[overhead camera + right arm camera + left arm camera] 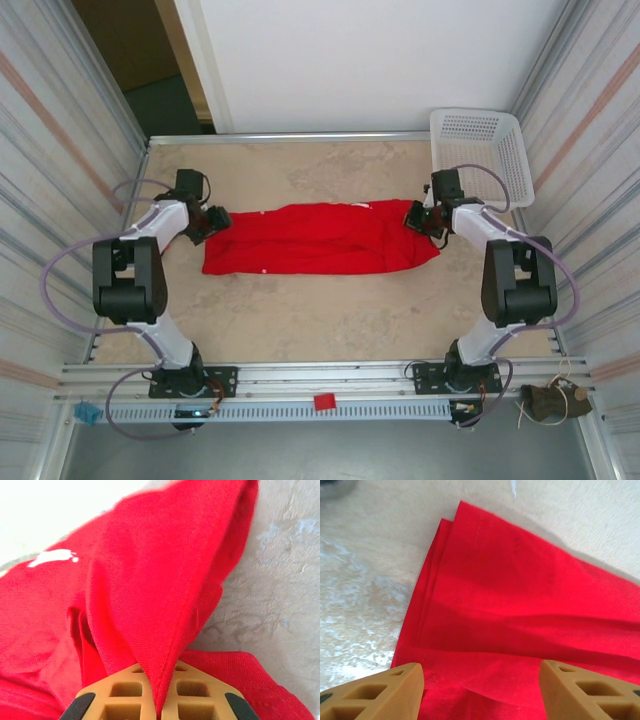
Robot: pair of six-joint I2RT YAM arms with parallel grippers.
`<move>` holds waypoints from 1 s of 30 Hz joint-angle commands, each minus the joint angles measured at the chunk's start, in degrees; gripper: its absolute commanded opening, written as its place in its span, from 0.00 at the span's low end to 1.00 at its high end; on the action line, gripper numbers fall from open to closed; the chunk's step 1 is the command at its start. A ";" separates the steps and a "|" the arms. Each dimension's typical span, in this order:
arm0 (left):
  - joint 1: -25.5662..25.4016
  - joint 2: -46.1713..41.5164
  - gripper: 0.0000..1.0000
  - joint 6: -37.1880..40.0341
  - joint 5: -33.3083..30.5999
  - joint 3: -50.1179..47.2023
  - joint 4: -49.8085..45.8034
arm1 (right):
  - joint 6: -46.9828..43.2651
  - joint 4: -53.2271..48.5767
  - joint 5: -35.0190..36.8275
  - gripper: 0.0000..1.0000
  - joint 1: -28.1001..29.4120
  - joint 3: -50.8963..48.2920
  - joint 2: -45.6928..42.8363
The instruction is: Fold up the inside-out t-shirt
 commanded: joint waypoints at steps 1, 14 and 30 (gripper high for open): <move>-2.22 2.08 0.62 -0.08 -0.86 0.79 -0.66 | 1.47 -2.76 -1.28 0.00 -1.12 -0.87 -5.45; -12.21 4.81 0.62 -5.11 -1.97 -2.61 3.24 | 2.50 -11.89 -2.08 0.00 2.38 7.50 -17.07; -11.79 0.97 0.63 -1.86 1.46 8.00 -2.07 | 9.50 -12.74 9.59 0.00 19.11 16.57 -13.10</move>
